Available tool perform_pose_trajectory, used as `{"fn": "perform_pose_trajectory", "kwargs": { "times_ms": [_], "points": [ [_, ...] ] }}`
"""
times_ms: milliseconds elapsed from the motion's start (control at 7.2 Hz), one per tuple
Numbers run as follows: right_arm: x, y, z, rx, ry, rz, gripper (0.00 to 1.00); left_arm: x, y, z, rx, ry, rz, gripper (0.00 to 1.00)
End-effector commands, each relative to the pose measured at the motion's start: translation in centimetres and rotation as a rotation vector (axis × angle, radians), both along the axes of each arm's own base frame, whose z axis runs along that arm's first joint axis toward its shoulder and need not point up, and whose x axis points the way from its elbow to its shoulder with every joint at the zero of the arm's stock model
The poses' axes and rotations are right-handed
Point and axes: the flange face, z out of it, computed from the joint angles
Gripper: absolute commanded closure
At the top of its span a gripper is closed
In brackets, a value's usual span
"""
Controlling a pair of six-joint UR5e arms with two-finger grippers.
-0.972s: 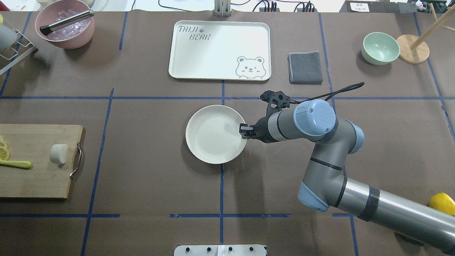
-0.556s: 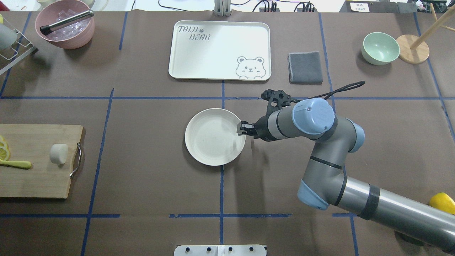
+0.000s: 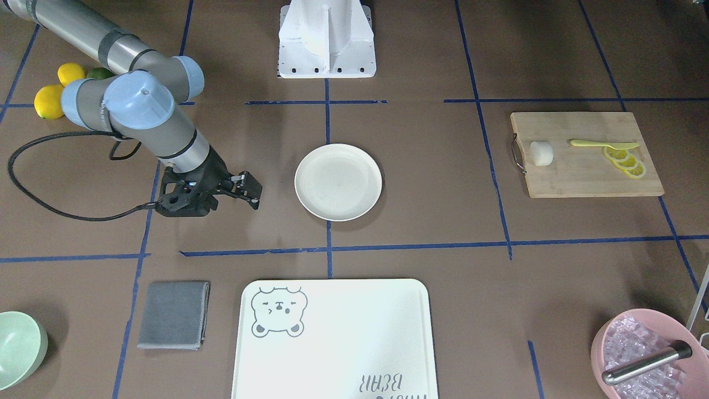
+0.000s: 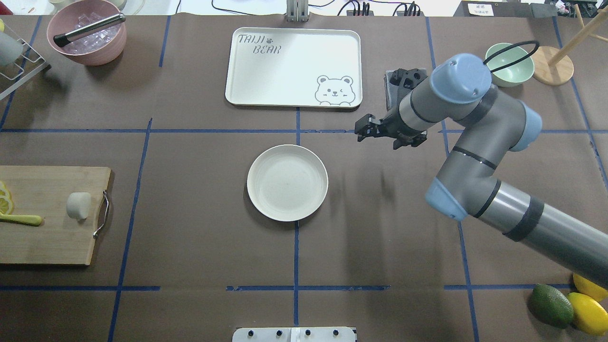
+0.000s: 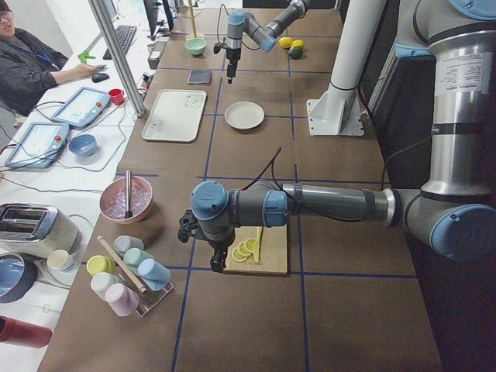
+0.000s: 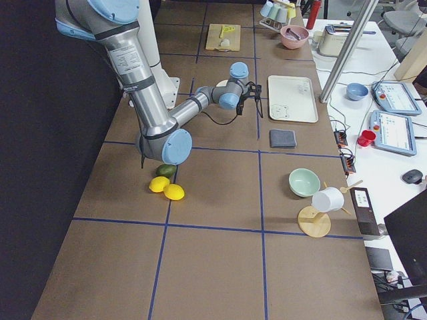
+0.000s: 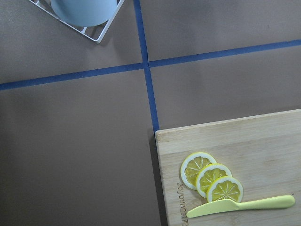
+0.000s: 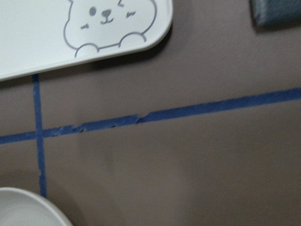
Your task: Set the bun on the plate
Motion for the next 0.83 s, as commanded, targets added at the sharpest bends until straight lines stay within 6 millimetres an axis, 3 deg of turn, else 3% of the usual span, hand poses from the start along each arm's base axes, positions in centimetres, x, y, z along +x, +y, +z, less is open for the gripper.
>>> {"fn": "perform_pose_trajectory", "kwargs": {
  "times_ms": [0, 417, 694],
  "points": [
    [11.6, -3.0, 2.4, 0.067, 0.117, -0.095, 0.00, 0.0, -0.1, -0.2, 0.005, 0.000, 0.001, 0.00],
    [27.3, -2.2, 13.3, 0.194, 0.276, -0.244, 0.00, 0.0, -0.1, -0.7, 0.016, 0.000, 0.001, 0.00],
    [37.6, 0.6, 20.3, 0.238, 0.262, -0.296, 0.00, 0.1, -0.3, -1.0, 0.017, 0.000, 0.000, 0.00]
  ]
}}
